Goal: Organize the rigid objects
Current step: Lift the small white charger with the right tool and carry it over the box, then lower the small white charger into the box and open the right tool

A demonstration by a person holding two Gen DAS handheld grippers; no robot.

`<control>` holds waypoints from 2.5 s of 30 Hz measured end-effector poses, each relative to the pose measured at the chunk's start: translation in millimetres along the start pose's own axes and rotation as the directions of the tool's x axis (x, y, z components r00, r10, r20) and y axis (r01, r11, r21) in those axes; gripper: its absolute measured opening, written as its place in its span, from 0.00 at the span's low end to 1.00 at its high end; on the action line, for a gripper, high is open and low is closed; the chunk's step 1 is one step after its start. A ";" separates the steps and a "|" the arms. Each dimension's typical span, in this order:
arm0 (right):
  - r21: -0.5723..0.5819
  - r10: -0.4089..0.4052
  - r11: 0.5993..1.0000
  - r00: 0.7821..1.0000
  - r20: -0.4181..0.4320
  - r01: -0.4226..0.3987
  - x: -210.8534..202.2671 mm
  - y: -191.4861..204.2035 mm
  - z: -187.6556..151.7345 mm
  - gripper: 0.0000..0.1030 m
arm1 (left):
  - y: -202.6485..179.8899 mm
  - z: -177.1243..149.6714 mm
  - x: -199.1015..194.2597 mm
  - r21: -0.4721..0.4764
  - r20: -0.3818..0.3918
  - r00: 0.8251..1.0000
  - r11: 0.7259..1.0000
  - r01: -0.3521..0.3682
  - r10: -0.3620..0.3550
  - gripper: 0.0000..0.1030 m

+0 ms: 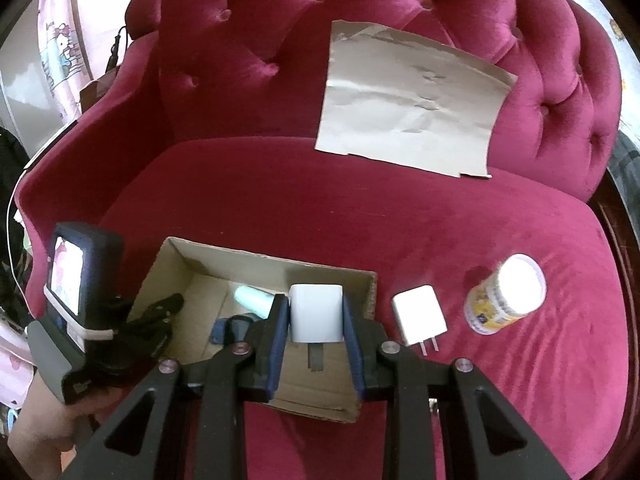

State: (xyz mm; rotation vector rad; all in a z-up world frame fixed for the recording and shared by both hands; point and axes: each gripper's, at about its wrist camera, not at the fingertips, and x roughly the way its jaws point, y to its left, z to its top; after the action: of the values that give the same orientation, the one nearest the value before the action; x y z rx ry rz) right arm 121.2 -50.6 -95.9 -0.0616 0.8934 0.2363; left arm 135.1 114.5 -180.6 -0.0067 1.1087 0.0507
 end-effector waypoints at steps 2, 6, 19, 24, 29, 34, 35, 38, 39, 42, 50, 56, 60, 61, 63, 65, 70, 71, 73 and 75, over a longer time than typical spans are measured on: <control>-0.001 0.010 1.000 1.000 -0.001 -0.010 1.8 5.0 1.6 0.28 | -0.5 0.5 0.3 0.001 0.000 1.000 1.000 0.000 0.000 0.03; -0.006 0.026 1.000 1.000 -0.003 -0.026 6.4 15.8 3.6 0.28 | -1.4 0.8 0.3 0.002 0.000 1.000 1.000 0.000 0.000 0.03; -0.021 0.070 0.997 0.997 -0.033 -0.071 30.4 44.9 6.4 0.28 | -2.2 1.2 0.5 0.002 0.000 1.000 1.000 0.001 -0.001 0.03; -0.017 0.086 0.996 0.995 -0.048 -0.087 42.9 51.5 8.7 0.28 | -3.0 1.6 0.4 0.003 0.000 1.000 1.000 0.001 -0.001 0.03; -0.011 0.101 0.995 0.993 -0.066 -0.102 56.4 57.3 8.6 0.28 | -3.8 1.9 0.2 0.005 0.001 1.000 1.000 0.000 0.000 0.03; -0.001 0.117 0.993 0.990 -0.080 -0.117 67.4 60.7 7.4 0.28 | -4.2 2.0 0.2 0.006 0.002 1.000 1.000 0.000 0.000 0.03; 0.001 0.119 0.993 0.989 -0.083 -0.119 69.2 61.1 7.0 0.28 | -4.4 2.1 0.0 0.006 0.002 1.000 1.000 0.000 0.000 0.03; 0.008 0.124 0.992 0.988 -0.090 -0.124 73.5 61.4 6.8 0.28 | -4.3 2.1 0.1 0.005 0.002 1.000 1.000 0.000 0.000 0.03; 0.009 0.125 0.992 0.988 -0.090 -0.125 74.8 60.9 7.8 0.28 | -4.1 2.0 0.2 0.006 0.002 1.000 1.000 0.000 0.000 0.03; 0.015 0.130 0.992 0.988 -0.088 -0.129 76.8 59.6 8.9 0.28 | -4.0 2.1 0.0 0.006 0.002 1.000 1.000 0.000 0.000 0.03; 0.009 0.126 0.992 0.989 -0.078 -0.126 71.7 57.1 5.9 0.31 | -3.6 2.4 -0.1 0.004 0.000 1.000 1.000 0.002 -0.002 0.03; 0.013 0.093 0.996 0.993 -0.068 -0.092 69.4 53.7 5.8 0.57 | -3.5 2.8 -0.3 0.003 0.001 1.000 1.000 0.002 -0.002 0.03; 0.007 0.063 0.998 0.996 -0.065 -0.063 68.5 52.5 6.5 0.66 | -3.0 2.8 0.4 0.000 0.001 1.000 1.000 0.005 -0.005 0.03; 0.006 0.054 0.999 0.996 -0.066 -0.054 68.6 51.9 6.7 0.69 | -3.1 2.8 0.3 0.000 0.001 1.000 1.000 0.005 -0.005 0.03; 0.008 0.038 0.999 0.997 -0.065 -0.038 68.3 49.9 7.2 0.75 | -2.9 2.8 0.4 -0.001 0.001 1.000 1.000 0.005 -0.005 0.03; 0.010 0.028 1.000 0.997 -0.067 -0.027 68.5 47.6 7.4 0.81 | -3.0 3.1 0.9 -0.002 0.000 1.000 1.000 0.006 -0.006 0.03; 0.013 0.007 1.000 0.998 -0.064 -0.006 70.8 41.8 9.7 0.88 | -3.2 3.0 0.5 0.001 0.001 1.000 1.000 0.005 -0.005 0.03; 0.010 -0.001 1.000 0.998 -0.061 0.002 70.5 41.3 9.9 0.90 | -3.3 3.1 0.6 0.001 0.001 1.000 1.000 0.004 -0.004 0.03; 0.004 -0.014 1.000 0.998 -0.054 0.014 69.9 39.7 10.1 0.92 | -3.2 3.0 0.6 0.000 0.001 1.000 1.000 0.005 -0.005 0.03; 0.006 -0.023 1.000 0.998 -0.050 0.023 68.8 37.3 10.4 0.95 | -3.1 2.9 0.5 0.001 0.001 1.000 1.000 0.005 -0.005 0.03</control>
State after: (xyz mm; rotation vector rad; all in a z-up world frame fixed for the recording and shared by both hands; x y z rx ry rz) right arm 162.0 -0.5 -141.2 -0.0715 0.9429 0.2109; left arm 138.0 111.4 -179.8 -0.0086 1.1076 0.0457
